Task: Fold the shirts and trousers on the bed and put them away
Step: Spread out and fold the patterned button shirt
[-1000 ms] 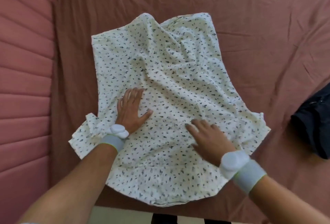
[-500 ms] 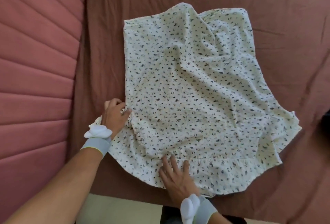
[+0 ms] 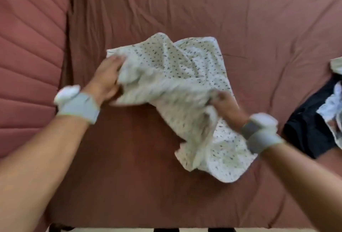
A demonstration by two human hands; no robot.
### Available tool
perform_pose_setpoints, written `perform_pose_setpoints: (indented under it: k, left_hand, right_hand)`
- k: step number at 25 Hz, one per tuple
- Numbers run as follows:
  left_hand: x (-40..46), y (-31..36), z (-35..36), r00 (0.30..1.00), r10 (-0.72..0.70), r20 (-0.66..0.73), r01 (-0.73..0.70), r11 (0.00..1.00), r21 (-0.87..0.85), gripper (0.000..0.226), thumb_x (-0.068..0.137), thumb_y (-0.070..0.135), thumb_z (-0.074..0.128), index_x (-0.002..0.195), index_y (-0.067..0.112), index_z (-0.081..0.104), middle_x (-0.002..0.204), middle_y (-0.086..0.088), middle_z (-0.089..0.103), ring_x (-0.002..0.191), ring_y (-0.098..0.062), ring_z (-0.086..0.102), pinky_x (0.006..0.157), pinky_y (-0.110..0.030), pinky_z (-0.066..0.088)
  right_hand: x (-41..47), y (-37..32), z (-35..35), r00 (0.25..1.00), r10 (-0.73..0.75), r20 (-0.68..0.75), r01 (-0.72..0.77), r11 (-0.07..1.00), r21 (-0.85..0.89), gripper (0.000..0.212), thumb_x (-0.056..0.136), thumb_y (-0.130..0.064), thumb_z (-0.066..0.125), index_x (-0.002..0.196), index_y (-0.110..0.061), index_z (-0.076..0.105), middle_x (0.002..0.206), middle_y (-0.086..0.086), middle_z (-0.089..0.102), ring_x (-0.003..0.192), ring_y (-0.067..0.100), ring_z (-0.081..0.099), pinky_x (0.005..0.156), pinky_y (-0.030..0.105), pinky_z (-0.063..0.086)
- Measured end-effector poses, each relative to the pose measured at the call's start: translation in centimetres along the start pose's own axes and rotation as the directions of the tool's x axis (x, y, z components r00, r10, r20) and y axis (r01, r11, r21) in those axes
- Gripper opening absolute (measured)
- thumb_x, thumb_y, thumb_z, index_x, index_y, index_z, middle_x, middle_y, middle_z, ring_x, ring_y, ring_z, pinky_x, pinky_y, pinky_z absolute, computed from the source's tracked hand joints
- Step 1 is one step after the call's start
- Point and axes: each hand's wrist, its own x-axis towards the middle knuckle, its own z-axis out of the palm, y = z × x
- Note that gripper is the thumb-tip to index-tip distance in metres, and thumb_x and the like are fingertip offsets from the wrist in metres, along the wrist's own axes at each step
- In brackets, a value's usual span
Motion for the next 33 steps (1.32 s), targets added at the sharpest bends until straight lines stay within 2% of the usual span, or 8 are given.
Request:
perform_pose_setpoints:
  k: [5, 8, 11, 14, 18, 25, 28, 33]
  left_hand:
    - [8.0, 4.4, 11.2, 0.918, 0.384, 0.101, -0.397, 0.875, 0.278, 0.060, 0.101, 0.036, 0.051, 0.153, 0.015, 0.029, 0.157, 0.001, 0.031, 0.144, -0.007, 0.029, 0.113, -0.018, 0.031]
    - [6.8, -6.1, 9.9, 0.992, 0.092, 0.092, -0.130, 0.687, 0.715, 0.088, 0.085, 0.050, 0.066, 0.156, 0.023, 0.021, 0.159, -0.003, 0.031, 0.147, -0.018, 0.026, 0.120, -0.037, 0.024]
    - [5.4, -13.8, 10.3, 0.988, -0.070, 0.135, -0.077, 0.536, 0.841, 0.104, 0.082, 0.040, 0.076, 0.158, 0.020, 0.007, 0.162, -0.007, 0.019, 0.150, -0.024, 0.017, 0.122, -0.040, 0.019]
    - [6.5, -15.8, 14.5, 0.989, -0.112, -0.101, 0.149, 0.816, 0.558, 0.108, 0.075, 0.033, 0.084, 0.155, 0.019, 0.013, 0.151, -0.010, 0.038, 0.138, -0.023, 0.040, 0.116, -0.042, 0.034]
    - [9.9, -16.5, 18.8, 0.922, -0.290, -0.258, 0.285, 0.957, -0.058, 0.060, 0.082, 0.016, 0.077, 0.133, 0.008, 0.048, 0.116, -0.008, 0.064, 0.108, -0.022, 0.063, 0.101, -0.045, 0.050]
    - [8.1, -7.7, 13.8, 0.949, 0.257, -0.182, -0.268, 0.963, -0.038, 0.035, 0.097, 0.002, 0.049, 0.129, 0.017, 0.056, 0.125, 0.006, 0.063, 0.123, -0.006, 0.055, 0.109, -0.029, 0.042]
    - [4.0, -11.5, 10.7, 0.991, -0.063, -0.117, 0.098, 0.943, 0.317, 0.045, 0.097, 0.009, 0.053, 0.140, 0.020, 0.047, 0.144, -0.003, 0.052, 0.126, -0.014, 0.054, 0.111, -0.044, 0.042]
    - [-1.5, -16.5, 14.8, 0.813, -0.549, 0.196, 0.563, 0.826, -0.021, 0.051, 0.096, 0.048, 0.055, 0.128, 0.008, 0.059, 0.120, -0.013, 0.069, 0.111, -0.026, 0.066, 0.098, -0.042, 0.051]
  right_hand:
    - [4.8, 1.9, -13.5, 0.707, -0.026, -0.707, -0.089, 0.988, -0.126, 0.062, 0.082, -0.041, 0.064, 0.130, -0.008, 0.045, 0.118, 0.008, 0.054, 0.108, 0.025, 0.055, 0.098, 0.039, 0.045]
    - [1.3, 7.2, -8.2, 0.859, -0.354, -0.369, 0.069, 0.795, -0.603, 0.071, 0.078, -0.036, 0.075, 0.135, -0.007, 0.043, 0.133, 0.017, 0.047, 0.121, 0.033, 0.047, 0.099, 0.037, 0.039]
    - [-0.1, 11.0, -2.6, 0.972, -0.195, 0.127, 0.208, 0.480, -0.852, 0.090, 0.075, -0.038, 0.077, 0.148, -0.020, 0.027, 0.159, 0.014, 0.015, 0.144, 0.038, 0.020, 0.106, 0.059, 0.034]
    - [-0.1, 13.4, -1.2, 0.983, 0.035, 0.178, 0.157, 0.325, -0.932, 0.101, 0.079, -0.037, 0.074, 0.152, -0.026, 0.005, 0.160, 0.009, -0.007, 0.147, 0.035, 0.002, 0.107, 0.064, 0.025]
    - [0.1, 15.8, -1.8, 0.980, -0.154, 0.125, 0.163, 0.270, -0.949, 0.075, 0.058, 0.002, 0.074, 0.124, -0.018, 0.047, 0.120, 0.016, 0.051, 0.097, 0.036, 0.055, 0.059, 0.048, 0.048]
    - [-1.3, 8.1, 1.0, 0.902, -0.341, 0.264, 0.414, 0.856, -0.310, 0.061, 0.077, -0.002, 0.045, 0.134, -0.024, 0.049, 0.121, 0.003, 0.045, 0.094, 0.014, 0.050, 0.076, 0.024, 0.046]
    - [-1.5, 7.9, -0.7, 0.964, -0.251, 0.089, 0.265, 0.930, -0.254, 0.059, 0.082, -0.007, 0.049, 0.137, -0.027, 0.049, 0.128, -0.002, 0.045, 0.095, 0.018, 0.057, 0.082, 0.028, 0.047]
    - [-5.0, 10.9, -1.4, 0.881, -0.114, 0.460, 0.259, 0.928, -0.266, 0.063, 0.095, -0.042, 0.051, 0.148, -0.045, 0.017, 0.131, -0.015, 0.052, 0.109, 0.000, 0.052, 0.099, 0.021, 0.041]
